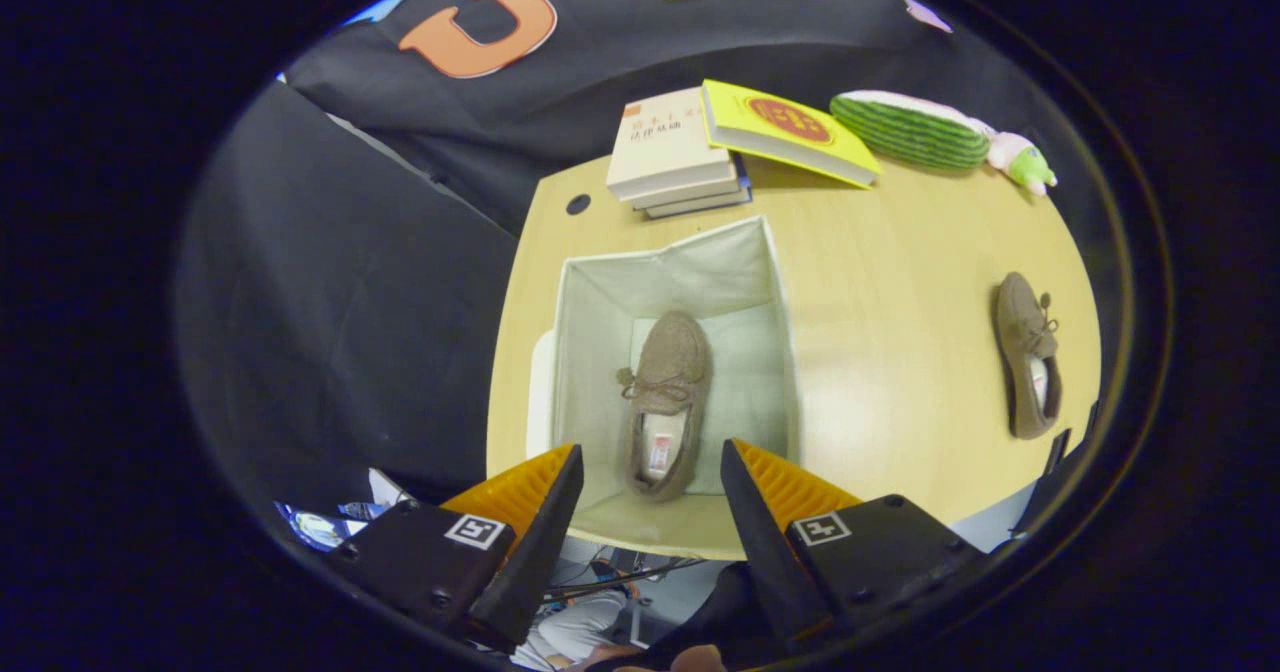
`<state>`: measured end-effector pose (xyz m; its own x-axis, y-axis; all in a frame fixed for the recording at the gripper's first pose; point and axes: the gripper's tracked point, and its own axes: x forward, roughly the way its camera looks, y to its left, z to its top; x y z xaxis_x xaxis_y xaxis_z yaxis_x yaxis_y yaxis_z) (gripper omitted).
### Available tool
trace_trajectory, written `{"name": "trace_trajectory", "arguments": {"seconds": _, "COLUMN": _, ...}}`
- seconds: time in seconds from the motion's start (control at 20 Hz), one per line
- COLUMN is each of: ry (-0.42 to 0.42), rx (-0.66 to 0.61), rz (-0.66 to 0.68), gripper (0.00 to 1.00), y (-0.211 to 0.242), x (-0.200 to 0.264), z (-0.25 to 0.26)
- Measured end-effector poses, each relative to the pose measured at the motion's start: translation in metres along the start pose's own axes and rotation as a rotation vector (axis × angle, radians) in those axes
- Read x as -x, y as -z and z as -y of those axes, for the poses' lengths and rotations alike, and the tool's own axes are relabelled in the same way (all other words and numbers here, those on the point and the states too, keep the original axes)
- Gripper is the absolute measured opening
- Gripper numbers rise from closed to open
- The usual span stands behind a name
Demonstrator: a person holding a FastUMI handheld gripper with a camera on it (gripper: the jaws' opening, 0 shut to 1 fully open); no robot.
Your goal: Open the storage box then place both shoes into the box .Put the left shoe in first, then the right shoe, with the right side of both shoes facing outward in a uniform manner.
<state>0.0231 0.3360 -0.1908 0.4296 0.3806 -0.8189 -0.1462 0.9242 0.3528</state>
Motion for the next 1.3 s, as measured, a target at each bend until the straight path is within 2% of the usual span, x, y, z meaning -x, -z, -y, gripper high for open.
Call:
{"name": "trace_trajectory", "arguments": {"seconds": 0.15, "ry": 0.007, "rx": 0.022, "rz": 0.087, "gripper": 0.89, "y": -0.015, "x": 0.041, "z": 0.030}}
{"name": "trace_trajectory", "arguments": {"seconds": 0.4, "ry": 0.087, "rx": 0.022, "rz": 0.214, "gripper": 0.90, "y": -0.047, "x": 0.093, "z": 0.116}}
{"name": "trace_trajectory", "arguments": {"seconds": 0.65, "ry": 0.158, "rx": 0.029, "rz": 0.203, "gripper": 0.90, "y": -0.050, "x": 0.124, "z": 0.219}}
{"name": "trace_trajectory", "arguments": {"seconds": 0.8, "ry": 0.200, "rx": 0.005, "rz": 0.171, "gripper": 0.90, "y": -0.049, "x": 0.122, "z": 0.287}}
{"name": "trace_trajectory", "arguments": {"seconds": 1.05, "ry": 0.224, "rx": -0.067, "rz": 0.062, "gripper": 0.90, "y": -0.035, "x": 0.099, "z": 0.387}}
{"name": "trace_trajectory", "arguments": {"seconds": 1.3, "ry": 0.192, "rx": -0.090, "rz": -0.065, "gripper": 0.89, "y": -0.017, "x": 0.054, "z": 0.440}}
